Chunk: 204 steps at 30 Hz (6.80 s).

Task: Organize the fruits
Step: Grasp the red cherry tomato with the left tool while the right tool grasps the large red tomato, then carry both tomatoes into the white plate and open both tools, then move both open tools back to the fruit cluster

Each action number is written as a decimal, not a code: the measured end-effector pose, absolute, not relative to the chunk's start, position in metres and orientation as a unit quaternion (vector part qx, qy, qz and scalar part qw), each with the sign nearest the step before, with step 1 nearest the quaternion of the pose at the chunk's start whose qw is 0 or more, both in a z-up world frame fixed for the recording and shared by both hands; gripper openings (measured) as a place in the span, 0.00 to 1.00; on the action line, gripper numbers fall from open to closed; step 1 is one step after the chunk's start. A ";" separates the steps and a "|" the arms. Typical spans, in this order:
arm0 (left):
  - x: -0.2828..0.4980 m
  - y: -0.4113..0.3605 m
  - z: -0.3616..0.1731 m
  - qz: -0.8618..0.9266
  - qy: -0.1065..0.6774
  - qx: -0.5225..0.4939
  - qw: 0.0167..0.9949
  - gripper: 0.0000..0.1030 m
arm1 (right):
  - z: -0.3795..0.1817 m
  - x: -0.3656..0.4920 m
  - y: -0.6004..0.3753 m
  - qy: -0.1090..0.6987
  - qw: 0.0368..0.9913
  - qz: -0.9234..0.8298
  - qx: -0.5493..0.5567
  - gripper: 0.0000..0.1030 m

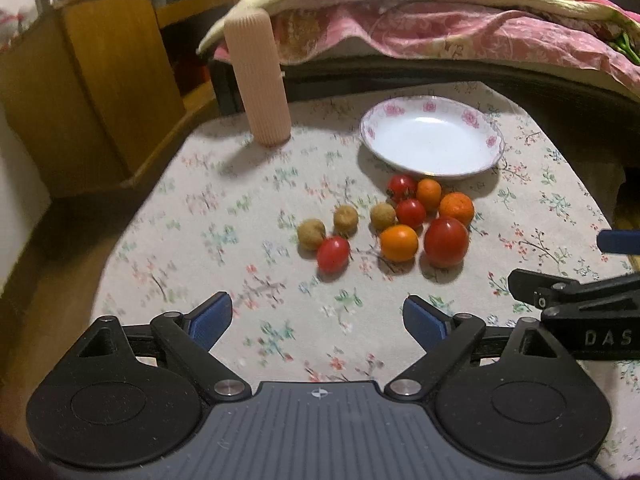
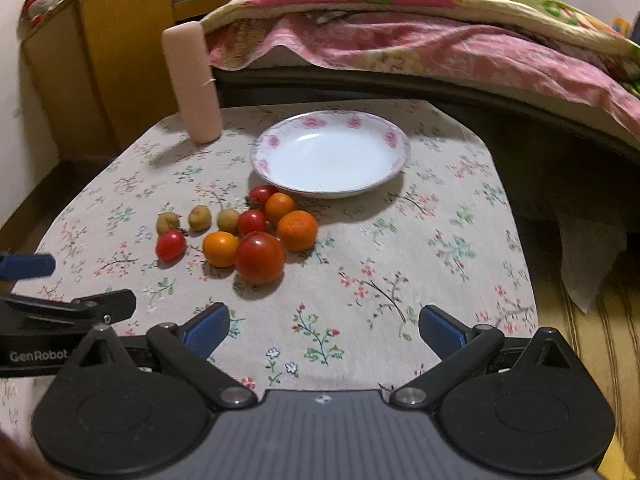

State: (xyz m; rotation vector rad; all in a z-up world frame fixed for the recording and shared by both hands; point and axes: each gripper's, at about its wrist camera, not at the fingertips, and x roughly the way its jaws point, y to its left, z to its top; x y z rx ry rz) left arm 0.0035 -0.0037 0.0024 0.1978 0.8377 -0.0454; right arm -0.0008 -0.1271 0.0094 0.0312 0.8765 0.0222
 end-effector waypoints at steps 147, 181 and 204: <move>0.158 -0.041 -0.007 -0.189 0.440 0.057 0.876 0.65 | 0.000 0.159 -0.176 0.451 0.885 0.113 0.042 0.46; 0.139 0.008 -0.053 -0.183 0.486 0.113 0.847 0.54 | -0.017 0.110 -0.128 0.490 0.839 0.235 0.019 0.46; 0.139 0.014 -0.050 -0.174 0.490 0.108 0.847 0.43 | -0.052 0.122 -0.085 0.506 0.825 0.250 -0.013 0.47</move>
